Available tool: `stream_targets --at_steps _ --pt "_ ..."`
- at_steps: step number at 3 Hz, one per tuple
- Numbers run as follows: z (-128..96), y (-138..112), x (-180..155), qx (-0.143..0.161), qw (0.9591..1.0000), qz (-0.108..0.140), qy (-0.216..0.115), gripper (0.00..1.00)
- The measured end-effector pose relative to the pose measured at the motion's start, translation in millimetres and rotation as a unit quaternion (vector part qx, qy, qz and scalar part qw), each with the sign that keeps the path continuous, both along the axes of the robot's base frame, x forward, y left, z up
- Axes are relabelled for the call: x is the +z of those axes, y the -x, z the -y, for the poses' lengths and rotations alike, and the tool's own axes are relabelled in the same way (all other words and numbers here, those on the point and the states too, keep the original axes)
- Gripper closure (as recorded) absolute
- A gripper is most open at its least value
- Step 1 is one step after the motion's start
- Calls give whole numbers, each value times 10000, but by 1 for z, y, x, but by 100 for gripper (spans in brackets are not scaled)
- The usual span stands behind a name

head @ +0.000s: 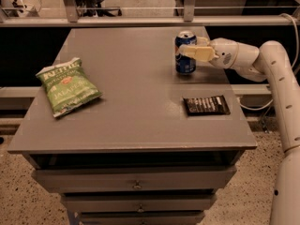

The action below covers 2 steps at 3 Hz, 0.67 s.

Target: Place pepsi can upright

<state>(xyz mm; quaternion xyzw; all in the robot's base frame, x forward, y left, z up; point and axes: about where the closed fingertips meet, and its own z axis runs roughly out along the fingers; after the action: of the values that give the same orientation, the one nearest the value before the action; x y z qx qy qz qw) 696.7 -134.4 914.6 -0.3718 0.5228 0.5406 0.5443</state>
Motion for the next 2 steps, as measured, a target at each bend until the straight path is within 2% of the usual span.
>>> stream_targets --at_steps 1,2 --pt "5 3 -5 17 9997 226 -45 59" --pt "12 8 -6 6 9980 637 13 35"
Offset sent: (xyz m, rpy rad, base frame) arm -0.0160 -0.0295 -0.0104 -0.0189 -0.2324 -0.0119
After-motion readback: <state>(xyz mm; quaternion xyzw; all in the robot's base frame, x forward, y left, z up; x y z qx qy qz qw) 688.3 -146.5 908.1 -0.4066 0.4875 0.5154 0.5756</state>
